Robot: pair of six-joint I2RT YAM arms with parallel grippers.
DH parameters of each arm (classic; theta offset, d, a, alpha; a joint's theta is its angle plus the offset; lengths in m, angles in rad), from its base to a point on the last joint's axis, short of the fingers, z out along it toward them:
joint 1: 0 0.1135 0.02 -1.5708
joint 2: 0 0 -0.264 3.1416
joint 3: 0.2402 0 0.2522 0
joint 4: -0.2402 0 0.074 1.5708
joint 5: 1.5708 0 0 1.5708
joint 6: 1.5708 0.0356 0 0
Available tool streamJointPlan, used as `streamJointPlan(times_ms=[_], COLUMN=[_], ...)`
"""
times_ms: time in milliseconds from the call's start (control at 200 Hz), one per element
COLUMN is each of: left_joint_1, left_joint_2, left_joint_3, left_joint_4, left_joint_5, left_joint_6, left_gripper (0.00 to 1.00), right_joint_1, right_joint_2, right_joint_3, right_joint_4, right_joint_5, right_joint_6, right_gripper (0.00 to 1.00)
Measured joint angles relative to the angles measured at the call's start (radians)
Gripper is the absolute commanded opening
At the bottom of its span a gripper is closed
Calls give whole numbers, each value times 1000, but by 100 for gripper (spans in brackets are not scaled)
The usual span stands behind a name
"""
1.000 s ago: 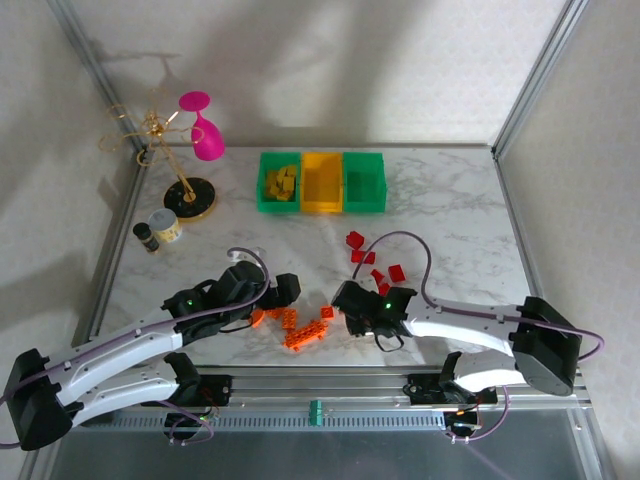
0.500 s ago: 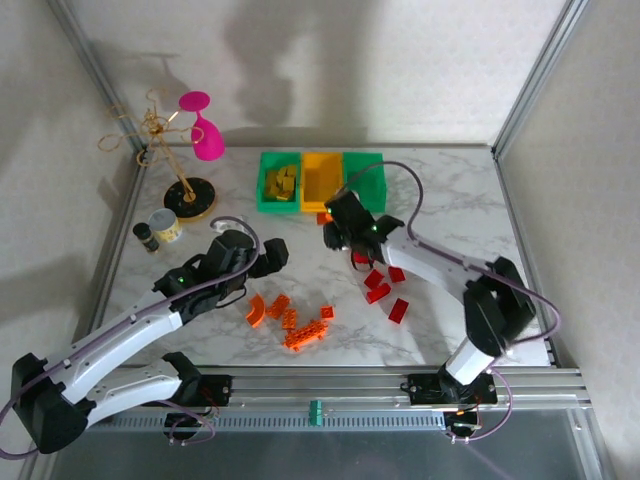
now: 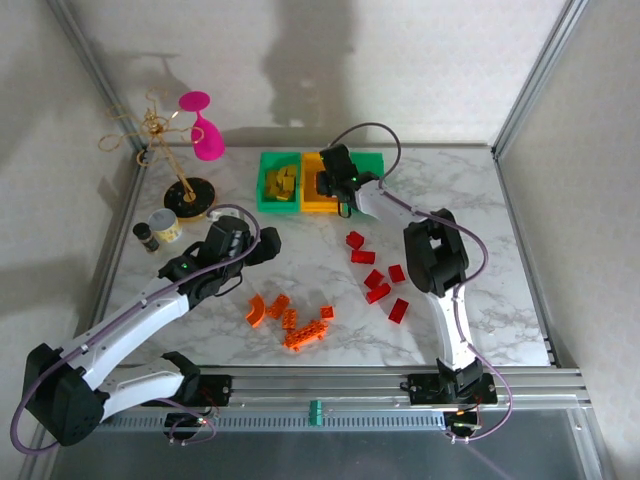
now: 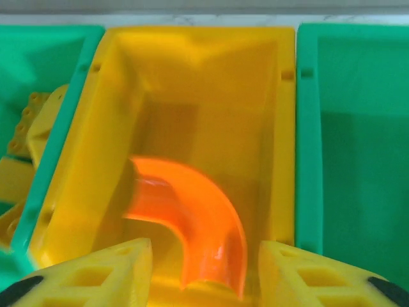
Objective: Sort the legos into containers by color
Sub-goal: Place the lego in the container.
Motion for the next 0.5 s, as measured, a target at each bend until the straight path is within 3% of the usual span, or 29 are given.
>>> streamJointPlan(times_ms=[220,501], left_joint_1=[5,4], left_joint_2=[6,-101], left_joint_3=[0,-32], left_joint_4=[3,-8], left_joint_5=[10,53], left_joint_6=[9,-19], left_gripper=[100,100], right_joint_1=[-11,76], right_joint_2=[13,-311], right_joint_3=[41,-307], right_joint_4=[-5,1], right_joint_5=[-51,-110], right_joint_6=[-18,8], right_gripper=[58,64])
